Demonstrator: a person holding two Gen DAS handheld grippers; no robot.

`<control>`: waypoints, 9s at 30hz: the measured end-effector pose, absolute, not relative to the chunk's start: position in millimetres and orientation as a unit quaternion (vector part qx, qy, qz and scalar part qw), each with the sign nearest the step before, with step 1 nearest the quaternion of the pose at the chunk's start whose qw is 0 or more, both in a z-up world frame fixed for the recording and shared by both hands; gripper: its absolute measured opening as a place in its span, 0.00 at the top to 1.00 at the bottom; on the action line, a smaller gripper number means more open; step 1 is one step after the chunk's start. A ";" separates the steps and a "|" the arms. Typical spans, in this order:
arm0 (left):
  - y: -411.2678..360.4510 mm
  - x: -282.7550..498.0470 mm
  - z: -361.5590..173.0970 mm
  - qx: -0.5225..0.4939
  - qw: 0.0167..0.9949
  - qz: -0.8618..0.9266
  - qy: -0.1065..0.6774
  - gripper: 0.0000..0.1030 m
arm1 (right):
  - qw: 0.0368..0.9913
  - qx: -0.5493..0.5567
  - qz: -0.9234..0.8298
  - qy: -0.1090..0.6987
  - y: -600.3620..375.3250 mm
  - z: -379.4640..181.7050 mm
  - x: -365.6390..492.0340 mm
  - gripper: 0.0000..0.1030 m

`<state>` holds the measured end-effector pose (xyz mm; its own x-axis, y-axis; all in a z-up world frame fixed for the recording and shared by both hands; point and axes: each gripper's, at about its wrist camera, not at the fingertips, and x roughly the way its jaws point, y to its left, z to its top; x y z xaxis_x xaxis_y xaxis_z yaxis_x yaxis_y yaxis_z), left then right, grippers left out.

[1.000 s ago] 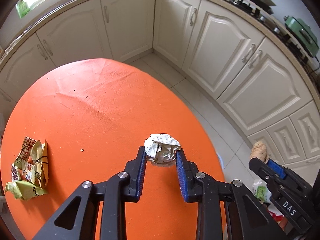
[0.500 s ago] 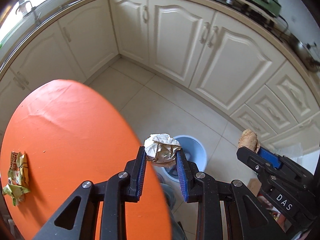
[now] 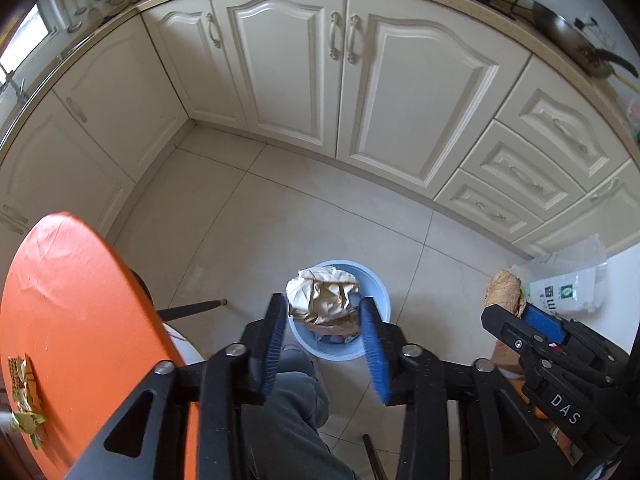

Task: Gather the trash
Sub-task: 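Carry the paper ball and potato over the blue bucket with both grippers, then open both grippers over the bucket, dropping the potato and paper ball, then move both open grippers back over the wrapper pile on the table, then grasp the green wrapper with the right gripper while the left gripper grasps the red-print white bag, then lift the green wrapper and white bag off the table with both grippers, then carry both held items over the blue bucket, then open both grippers over the bucket, dropping the bag and wrapper, then move both open grippers back over the remaining trash on the table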

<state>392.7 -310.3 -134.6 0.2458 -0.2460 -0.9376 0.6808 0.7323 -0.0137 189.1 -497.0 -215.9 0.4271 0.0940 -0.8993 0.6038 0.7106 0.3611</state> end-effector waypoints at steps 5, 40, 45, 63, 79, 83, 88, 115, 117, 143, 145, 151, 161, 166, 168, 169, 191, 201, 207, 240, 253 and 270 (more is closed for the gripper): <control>-324.3 390.6 -146.9 0.213 0.759 -0.302 0.536 0.46 | 0.763 0.351 -0.168 0.516 -502.6 -227.0 184.1 0.69; -212.5 369.2 -110.5 0.166 0.799 -0.246 0.524 0.46 | 0.780 0.313 -0.158 0.519 -449.4 -185.1 200.8 0.12; -159.9 348.9 -94.1 0.143 0.812 -0.228 0.519 0.46 | 0.789 0.296 -0.135 0.522 -419.3 -168.9 201.8 0.11; 68.1 296.5 -49.9 0.036 0.843 -0.119 0.523 0.44 | 0.825 0.200 -0.018 0.528 -237.1 -120.2 240.0 0.04; 211.9 303.2 -44.4 -0.065 0.841 -0.032 0.536 0.44 | 0.828 0.126 0.084 0.540 -89.2 -106.5 308.5 0.04; 244.9 312.6 -40.2 -0.091 0.841 -0.006 0.533 0.44 | 0.827 0.099 0.114 0.542 -57.6 -102.8 332.7 0.04; 276.9 323.7 -40.7 -0.112 0.838 0.015 0.534 0.43 | 0.813 0.062 0.130 0.564 -17.9 -114.1 366.5 0.04; 238.0 458.4 -90.0 -0.118 0.807 -0.036 0.577 0.33 | 0.800 0.112 0.143 0.572 -59.4 -115.5 404.3 0.79; 231.2 466.0 -100.7 -0.108 0.800 -0.035 0.589 0.32 | 0.799 0.118 0.132 0.575 -70.0 -118.7 405.4 0.79; 214.2 452.4 -88.2 -0.098 0.821 -0.046 0.560 0.85 | 0.780 0.155 0.084 0.601 -111.0 -154.1 404.9 0.79; 211.8 449.1 -84.5 -0.092 0.824 -0.045 0.557 0.85 | 0.783 0.159 0.083 0.595 -115.4 -148.6 396.5 0.79; 221.6 442.1 -76.9 -0.097 0.831 -0.030 0.547 0.38 | 0.789 0.153 0.081 0.589 -123.8 -140.3 374.5 0.79; 227.6 456.4 -133.4 -0.081 0.796 0.019 0.600 0.29 | 0.784 0.145 0.096 0.595 -113.7 -148.2 379.6 0.79; 210.8 457.3 -142.8 -0.063 0.810 0.011 0.583 0.24 | 0.777 0.143 0.102 0.605 -107.5 -158.8 387.0 0.79; 207.1 454.7 -141.0 -0.044 0.822 0.025 0.567 0.38 | 0.774 0.143 0.104 0.608 -105.7 -162.9 388.7 0.79; 204.9 453.6 -142.4 -0.044 0.823 0.020 0.566 0.38 | 0.772 0.144 0.105 0.610 -105.4 -164.6 389.3 0.79; 156.2 395.4 -69.7 -0.022 0.856 -0.043 0.515 0.39 | 0.788 0.182 0.088 0.581 -148.0 -141.0 358.8 0.79; 66.0 370.5 -50.2 0.034 0.859 -0.103 0.500 0.39 | 0.804 0.220 0.043 0.551 -224.1 -124.1 315.5 0.79; -6.7 351.3 -50.3 0.072 0.854 -0.147 0.494 0.39 | 0.804 0.254 0.006 0.538 -280.1 -124.6 282.1 0.79; -304.8 390.7 -140.2 0.196 0.764 -0.273 0.551 0.33 | 0.719 0.414 -0.204 0.520 -532.9 -207.0 122.0 0.79; -295.2 412.6 -151.2 0.196 0.771 -0.245 0.555 0.32 | 0.727 0.391 -0.136 0.548 -494.3 -224.9 192.8 0.76; -229.9 390.8 -129.1 0.160 0.784 -0.232 0.553 0.32 | 0.754 0.361 -0.145 0.529 -466.6 -195.6 206.9 0.22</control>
